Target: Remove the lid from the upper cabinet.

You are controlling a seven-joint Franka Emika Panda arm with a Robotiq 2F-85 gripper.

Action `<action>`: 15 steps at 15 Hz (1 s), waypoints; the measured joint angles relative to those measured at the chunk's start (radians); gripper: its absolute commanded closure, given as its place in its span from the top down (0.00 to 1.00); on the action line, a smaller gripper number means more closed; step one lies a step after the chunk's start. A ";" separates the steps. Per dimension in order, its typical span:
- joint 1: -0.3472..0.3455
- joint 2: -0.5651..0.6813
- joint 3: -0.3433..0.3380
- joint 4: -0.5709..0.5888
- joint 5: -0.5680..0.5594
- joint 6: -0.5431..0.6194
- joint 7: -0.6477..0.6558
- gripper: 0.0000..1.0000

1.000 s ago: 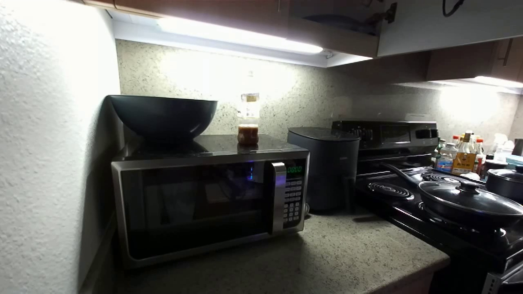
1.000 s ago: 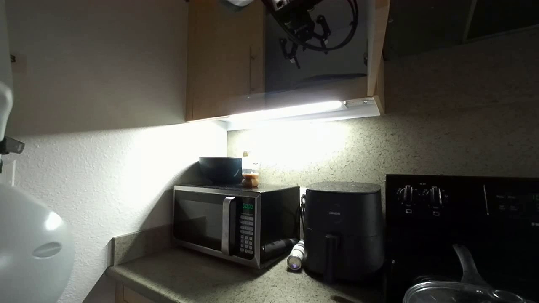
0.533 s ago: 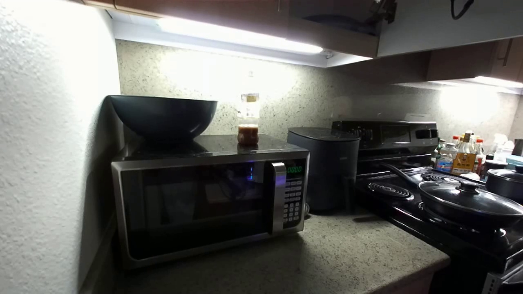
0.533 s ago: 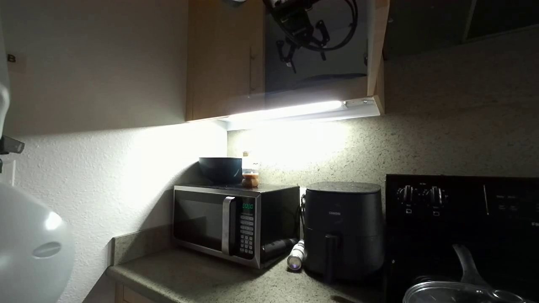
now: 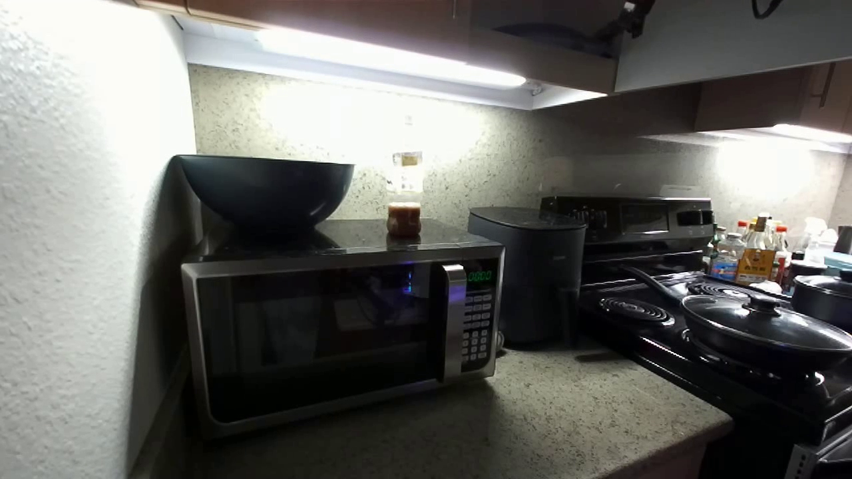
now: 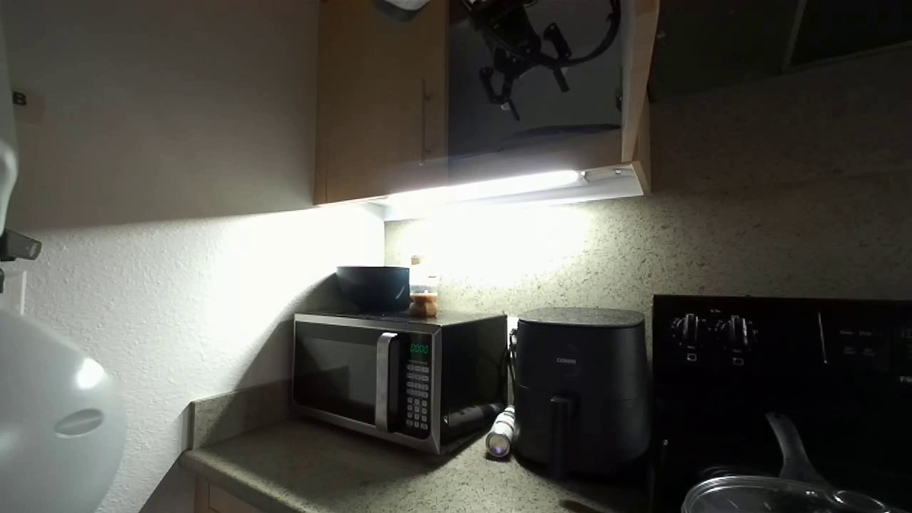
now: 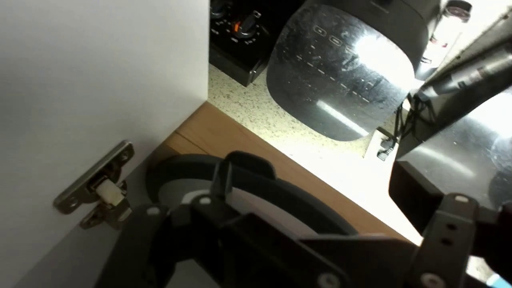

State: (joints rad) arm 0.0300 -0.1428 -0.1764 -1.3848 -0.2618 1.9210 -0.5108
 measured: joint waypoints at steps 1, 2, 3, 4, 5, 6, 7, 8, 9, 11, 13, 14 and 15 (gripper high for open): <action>-0.001 0.000 0.000 0.000 -0.051 0.000 -0.006 1.00; -0.001 0.001 0.000 0.000 -0.103 0.000 -0.012 1.00; -0.001 0.001 -0.001 0.000 -0.135 0.000 -0.012 1.00; -0.001 0.001 -0.002 0.001 -0.149 0.000 -0.012 1.00; -0.001 0.001 -0.002 0.001 -0.154 0.000 -0.012 1.00; -0.001 0.001 -0.002 0.001 -0.156 0.000 -0.012 1.00; -0.001 0.001 -0.002 0.001 -0.156 0.000 -0.012 1.00; 0.001 0.001 -0.001 0.001 -0.156 0.000 -0.012 1.00; 0.004 0.003 -0.001 0.000 -0.152 0.000 -0.032 1.00; 0.001 0.011 0.012 0.001 -0.130 0.000 -0.096 1.00; 0.000 0.024 0.027 0.001 -0.109 0.000 -0.158 1.00; 0.004 0.032 0.029 0.001 -0.099 0.000 -0.188 1.00; 0.007 0.039 0.029 0.001 -0.093 0.000 -0.216 1.00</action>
State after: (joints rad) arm 0.0372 -0.1040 -0.1476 -1.3836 -0.3547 1.9206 -0.7267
